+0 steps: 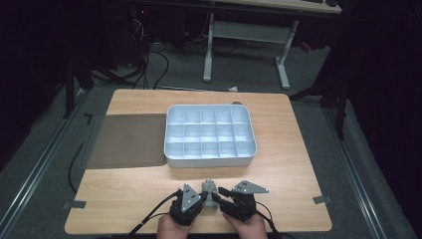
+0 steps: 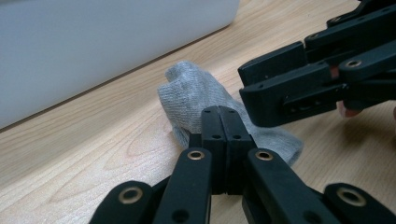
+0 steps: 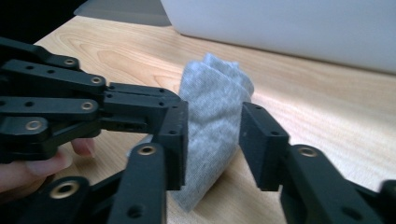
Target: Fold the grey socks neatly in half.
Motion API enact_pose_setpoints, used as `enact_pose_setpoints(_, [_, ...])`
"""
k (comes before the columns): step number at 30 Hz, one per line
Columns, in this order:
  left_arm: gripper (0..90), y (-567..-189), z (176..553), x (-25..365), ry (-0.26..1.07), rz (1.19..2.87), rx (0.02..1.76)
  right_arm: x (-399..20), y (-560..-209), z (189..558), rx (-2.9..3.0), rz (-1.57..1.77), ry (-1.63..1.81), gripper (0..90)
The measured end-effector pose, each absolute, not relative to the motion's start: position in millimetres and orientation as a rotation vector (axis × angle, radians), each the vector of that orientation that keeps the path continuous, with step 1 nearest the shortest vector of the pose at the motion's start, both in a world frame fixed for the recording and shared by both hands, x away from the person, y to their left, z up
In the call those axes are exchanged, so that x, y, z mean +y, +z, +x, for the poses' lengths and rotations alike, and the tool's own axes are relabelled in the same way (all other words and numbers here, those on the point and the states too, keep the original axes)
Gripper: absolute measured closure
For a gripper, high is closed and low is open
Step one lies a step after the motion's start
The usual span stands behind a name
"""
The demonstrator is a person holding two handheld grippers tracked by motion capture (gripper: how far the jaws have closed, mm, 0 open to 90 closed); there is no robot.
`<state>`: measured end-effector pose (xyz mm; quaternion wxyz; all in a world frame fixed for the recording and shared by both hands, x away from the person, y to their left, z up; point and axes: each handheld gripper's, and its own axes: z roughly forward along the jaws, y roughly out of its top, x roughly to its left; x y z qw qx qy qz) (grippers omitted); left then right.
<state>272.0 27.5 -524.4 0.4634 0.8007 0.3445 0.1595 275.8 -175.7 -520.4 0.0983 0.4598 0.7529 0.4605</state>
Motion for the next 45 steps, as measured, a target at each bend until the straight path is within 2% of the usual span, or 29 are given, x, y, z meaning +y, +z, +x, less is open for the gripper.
enact_pose_setpoints(10, [89.7, -524.0, 272.2, 28.4, 0.39, 1.964, 0.846, -171.5, -529.9, 281.4, 2.278, 1.455, 1.341, 53.5])
enact_pose_setpoints(16, [87.5, -512.3, 276.3, 28.0, 0.407, 1.924, 0.814, -170.2, -531.0, 281.9, 2.296, 1.44, 1.336, 53.5])
enact_pose_setpoints(20, [87.5, -510.2, 282.0, 21.9, 0.441, 1.955, 0.794, -169.1, -531.2, 281.4, 2.302, 1.443, 1.334, 53.5])
enact_pose_setpoints(30, [89.6, -528.2, 297.2, 30.1, 0.401, 1.979, 0.868, -167.2, -532.0, 285.4, 2.332, 1.451, 1.335, 52.8])
enact_pose_setpoints(45, [88.1, -527.1, 292.1, 38.0, 0.376, 1.976, 0.885, -161.9, -531.3, 290.3, 2.401, 1.461, 1.331, 51.5])
